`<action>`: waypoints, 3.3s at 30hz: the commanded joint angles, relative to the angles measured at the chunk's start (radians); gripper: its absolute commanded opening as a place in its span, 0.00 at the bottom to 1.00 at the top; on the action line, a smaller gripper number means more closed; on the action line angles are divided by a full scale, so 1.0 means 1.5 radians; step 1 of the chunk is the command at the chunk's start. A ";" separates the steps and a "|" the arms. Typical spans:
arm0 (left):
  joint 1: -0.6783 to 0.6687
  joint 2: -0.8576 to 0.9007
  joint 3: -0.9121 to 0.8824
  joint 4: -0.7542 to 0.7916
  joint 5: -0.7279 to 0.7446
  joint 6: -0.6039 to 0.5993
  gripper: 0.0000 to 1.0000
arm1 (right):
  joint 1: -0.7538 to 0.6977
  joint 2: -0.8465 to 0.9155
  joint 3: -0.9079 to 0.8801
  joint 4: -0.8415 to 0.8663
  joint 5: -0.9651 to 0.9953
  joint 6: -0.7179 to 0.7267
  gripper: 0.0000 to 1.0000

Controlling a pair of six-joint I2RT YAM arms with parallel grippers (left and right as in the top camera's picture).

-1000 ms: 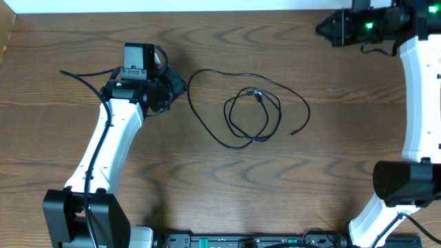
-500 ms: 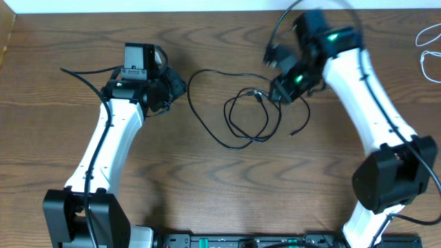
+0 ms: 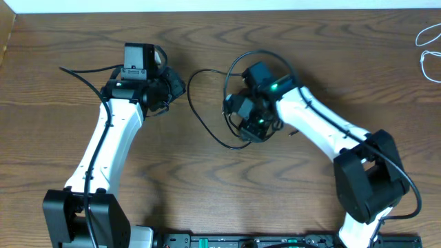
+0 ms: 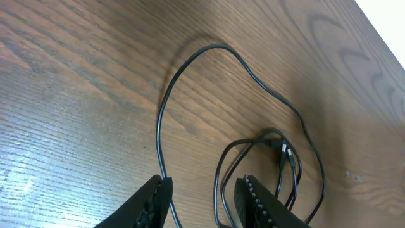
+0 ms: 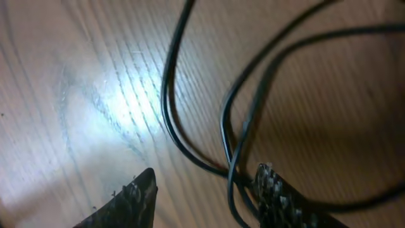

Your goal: Untangle cables

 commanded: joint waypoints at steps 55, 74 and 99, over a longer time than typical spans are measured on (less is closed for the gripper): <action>0.002 0.000 0.007 -0.008 -0.010 0.014 0.38 | 0.045 0.096 -0.039 0.002 0.171 0.088 0.01; 0.002 0.000 0.007 -0.032 -0.010 0.014 0.38 | -0.175 -0.068 0.442 -0.197 0.037 0.147 0.01; 0.002 0.000 0.007 -0.037 -0.010 0.014 0.39 | -0.681 -0.066 0.461 -0.116 0.267 0.505 0.01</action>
